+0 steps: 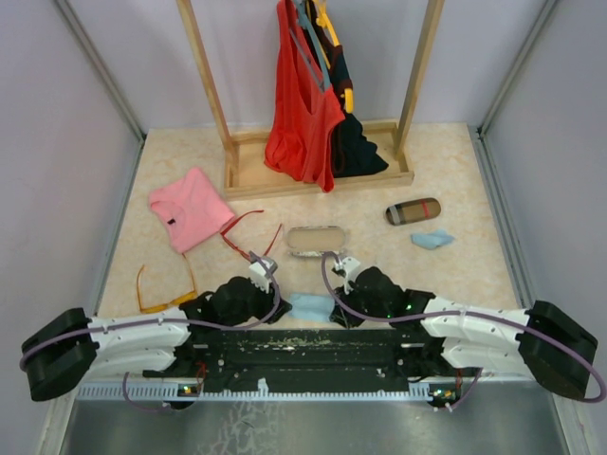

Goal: Organize the sunglasses
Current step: Fold the glasses cleaning cloth at the center of the board.

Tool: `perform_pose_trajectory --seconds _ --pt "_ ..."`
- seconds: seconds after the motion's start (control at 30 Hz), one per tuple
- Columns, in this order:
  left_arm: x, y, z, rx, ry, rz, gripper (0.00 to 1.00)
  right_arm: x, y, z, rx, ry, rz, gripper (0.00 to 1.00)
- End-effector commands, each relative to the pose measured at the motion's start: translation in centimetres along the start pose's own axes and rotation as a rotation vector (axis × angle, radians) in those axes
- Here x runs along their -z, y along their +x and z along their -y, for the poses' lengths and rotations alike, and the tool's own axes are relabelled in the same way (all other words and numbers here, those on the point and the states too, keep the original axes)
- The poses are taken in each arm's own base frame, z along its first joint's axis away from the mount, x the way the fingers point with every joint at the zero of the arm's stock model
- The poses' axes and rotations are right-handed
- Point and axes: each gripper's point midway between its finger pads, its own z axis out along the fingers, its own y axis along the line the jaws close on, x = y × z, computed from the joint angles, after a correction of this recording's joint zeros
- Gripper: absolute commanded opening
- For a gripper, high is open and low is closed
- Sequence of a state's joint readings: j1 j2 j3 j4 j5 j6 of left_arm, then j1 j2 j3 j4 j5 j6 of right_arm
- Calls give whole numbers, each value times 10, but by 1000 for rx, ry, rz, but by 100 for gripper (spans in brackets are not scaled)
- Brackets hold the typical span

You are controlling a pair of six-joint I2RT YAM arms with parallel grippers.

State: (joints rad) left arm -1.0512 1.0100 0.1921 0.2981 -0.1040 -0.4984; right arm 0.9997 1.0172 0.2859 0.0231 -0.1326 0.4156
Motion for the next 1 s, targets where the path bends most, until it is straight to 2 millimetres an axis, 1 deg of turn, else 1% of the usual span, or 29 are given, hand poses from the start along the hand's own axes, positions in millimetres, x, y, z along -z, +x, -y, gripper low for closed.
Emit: perform_pose_trajectory --seconds 0.0,0.07,0.2,0.27,0.33,0.43,0.53,0.6,0.7,0.83,0.97 --pt "8 -4 1 53 6 21 41 12 -25 -7 -28 14 95 28" --pt "12 -9 0 61 -3 42 43 19 -35 1 -64 70 146 29" --pt "15 -25 -7 73 -56 113 53 36 -51 26 -215 243 249 31" --pt "14 -37 -8 65 -82 141 58 41 -53 36 -287 308 269 32" --pt "9 -43 -12 57 -124 134 60 43 -50 45 -343 377 262 33" --pt "-1 -46 -12 46 -153 101 60 40 -50 46 -374 416 227 36" --pt "-12 -47 -9 49 -151 71 61 30 -50 41 -383 404 184 37" --pt "-19 -48 -8 58 -152 52 61 26 -50 42 -399 418 176 43" --pt "-26 -47 -10 77 -162 27 62 23 -55 41 -434 411 203 46" --pt "-32 -40 -9 86 -153 -18 62 19 -54 41 -490 389 208 47" --pt "-34 -31 -9 86 -146 -54 61 16 -48 45 -550 383 186 47"
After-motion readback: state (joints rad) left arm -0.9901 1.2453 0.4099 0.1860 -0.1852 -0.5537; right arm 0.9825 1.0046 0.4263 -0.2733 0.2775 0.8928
